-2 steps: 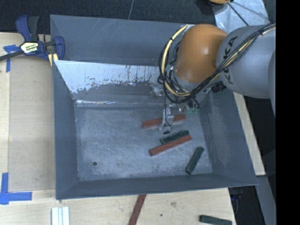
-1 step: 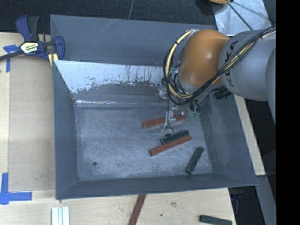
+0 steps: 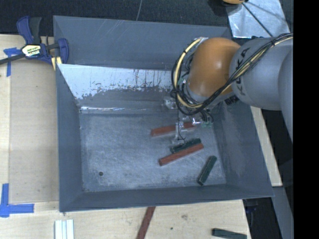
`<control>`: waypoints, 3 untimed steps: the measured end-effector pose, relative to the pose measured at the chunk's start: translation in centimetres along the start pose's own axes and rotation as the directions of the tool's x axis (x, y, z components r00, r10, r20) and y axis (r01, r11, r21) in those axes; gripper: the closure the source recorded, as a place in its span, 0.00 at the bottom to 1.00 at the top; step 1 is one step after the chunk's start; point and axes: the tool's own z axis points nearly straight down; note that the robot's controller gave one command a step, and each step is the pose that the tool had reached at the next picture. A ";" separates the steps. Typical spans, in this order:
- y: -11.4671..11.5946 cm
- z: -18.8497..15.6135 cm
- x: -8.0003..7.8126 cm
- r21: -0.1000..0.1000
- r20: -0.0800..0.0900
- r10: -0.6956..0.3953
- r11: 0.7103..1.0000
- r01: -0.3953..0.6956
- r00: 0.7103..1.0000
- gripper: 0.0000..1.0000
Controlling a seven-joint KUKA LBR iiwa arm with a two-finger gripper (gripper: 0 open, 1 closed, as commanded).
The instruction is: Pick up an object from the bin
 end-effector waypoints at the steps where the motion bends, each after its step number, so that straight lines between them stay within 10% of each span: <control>1: -0.1 1.3 0.7 -0.002 0.000 0.209 0.978 -0.209 0.978 1.00; 3: -0.1 1.2 0.7 -0.002 0.001 0.208 0.978 -0.208 0.978 1.00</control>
Offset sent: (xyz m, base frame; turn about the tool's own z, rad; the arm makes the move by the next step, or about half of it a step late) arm 0.0000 0.0000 0.0000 0.0000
